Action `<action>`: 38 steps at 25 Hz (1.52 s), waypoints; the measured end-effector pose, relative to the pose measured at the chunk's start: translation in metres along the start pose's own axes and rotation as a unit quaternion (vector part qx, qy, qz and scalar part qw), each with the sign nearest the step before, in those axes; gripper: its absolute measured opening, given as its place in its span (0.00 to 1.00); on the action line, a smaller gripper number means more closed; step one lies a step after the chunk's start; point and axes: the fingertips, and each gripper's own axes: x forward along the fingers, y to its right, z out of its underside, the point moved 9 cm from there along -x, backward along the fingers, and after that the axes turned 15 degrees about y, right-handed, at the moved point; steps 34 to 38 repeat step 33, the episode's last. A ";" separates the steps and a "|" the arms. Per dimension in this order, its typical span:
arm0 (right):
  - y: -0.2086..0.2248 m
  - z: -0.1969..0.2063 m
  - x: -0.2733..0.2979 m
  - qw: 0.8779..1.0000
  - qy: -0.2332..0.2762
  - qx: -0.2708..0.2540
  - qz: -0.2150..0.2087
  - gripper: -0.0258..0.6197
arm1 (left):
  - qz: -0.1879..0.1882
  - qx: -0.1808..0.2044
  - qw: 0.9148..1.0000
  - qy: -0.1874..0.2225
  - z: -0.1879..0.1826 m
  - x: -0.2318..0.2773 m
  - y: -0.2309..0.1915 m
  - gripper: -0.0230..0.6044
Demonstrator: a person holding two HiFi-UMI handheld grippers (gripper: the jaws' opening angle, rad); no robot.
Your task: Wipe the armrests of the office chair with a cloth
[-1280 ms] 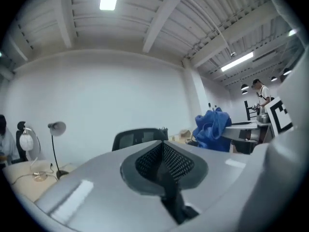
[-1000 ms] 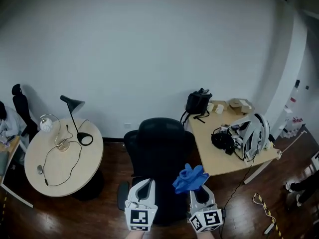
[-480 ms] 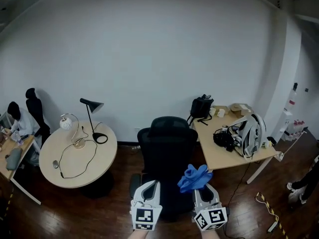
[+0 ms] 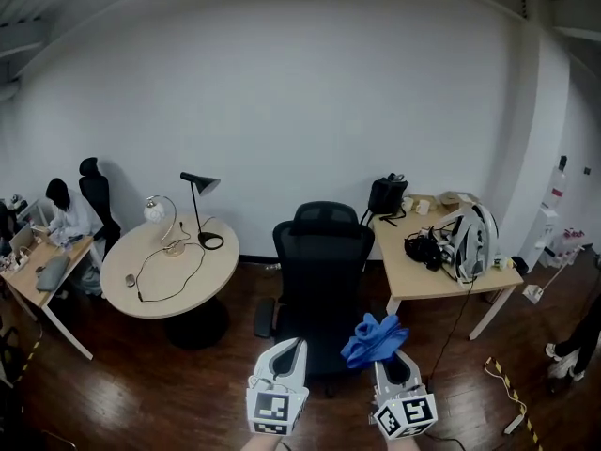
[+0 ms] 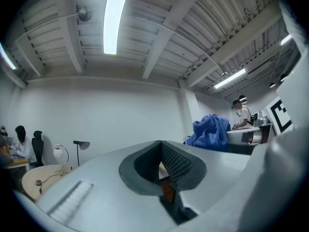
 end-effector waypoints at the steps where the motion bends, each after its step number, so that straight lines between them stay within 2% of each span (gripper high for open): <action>1: -0.003 -0.009 -0.010 1.000 -0.002 0.003 0.002 0.16 | 0.000 0.014 1.000 0.010 -0.007 -0.008 0.008 0.13; 4: -0.015 -0.031 -0.030 1.000 -0.008 -0.001 0.002 0.16 | 0.006 0.055 0.997 0.047 -0.015 -0.021 0.019 0.13; 5: -0.020 -0.036 -0.031 1.000 -0.008 -0.004 0.001 0.16 | 0.010 0.058 0.997 0.055 -0.018 -0.024 0.018 0.13; 8: -0.039 -0.050 -0.031 1.000 -0.013 -0.014 0.001 0.16 | 0.012 0.006 0.999 0.038 -0.046 -0.041 0.021 0.13; 9: -0.045 -0.055 -0.031 1.000 -0.017 -0.016 0.002 0.16 | 0.014 0.005 0.999 0.039 -0.052 -0.046 0.020 0.13; 12: -0.063 -0.068 -0.029 0.999 -0.022 -0.028 0.009 0.16 | 0.016 0.040 0.997 0.071 -0.064 -0.055 0.012 0.13; 14: -0.074 -0.070 -0.027 0.999 -0.022 -0.039 0.011 0.16 | 0.004 0.024 0.999 0.046 -0.072 -0.065 0.010 0.13; 15: -0.079 -0.068 -0.024 0.999 -0.023 -0.040 0.012 0.16 | 0.000 0.023 0.999 0.044 -0.072 -0.067 0.005 0.13; 18: -0.092 -0.067 -0.020 0.999 -0.028 -0.046 0.007 0.16 | 0.002 0.048 0.996 0.080 -0.065 -0.069 -0.011 0.13; 22: -0.100 -0.062 -0.022 0.999 -0.029 -0.036 0.011 0.16 | 0.004 0.041 0.995 0.087 -0.062 -0.077 -0.015 0.14; 26: -0.108 -0.059 -0.021 0.999 -0.033 -0.036 0.006 0.16 | 0.022 0.067 0.995 0.076 -0.060 -0.082 -0.014 0.14; 30: -0.116 -0.060 -0.020 0.999 -0.031 -0.034 0.000 0.16 | 0.016 0.084 0.994 0.075 -0.065 -0.087 -0.015 0.14; 33: -0.119 -0.060 -0.014 0.999 -0.029 -0.034 -0.004 0.16 | 0.012 0.117 0.990 0.075 -0.069 -0.087 -0.017 0.14; 38: -0.119 -0.060 -0.014 0.999 -0.029 -0.034 -0.004 0.16 | 0.012 0.117 0.990 0.075 -0.069 -0.087 -0.017 0.14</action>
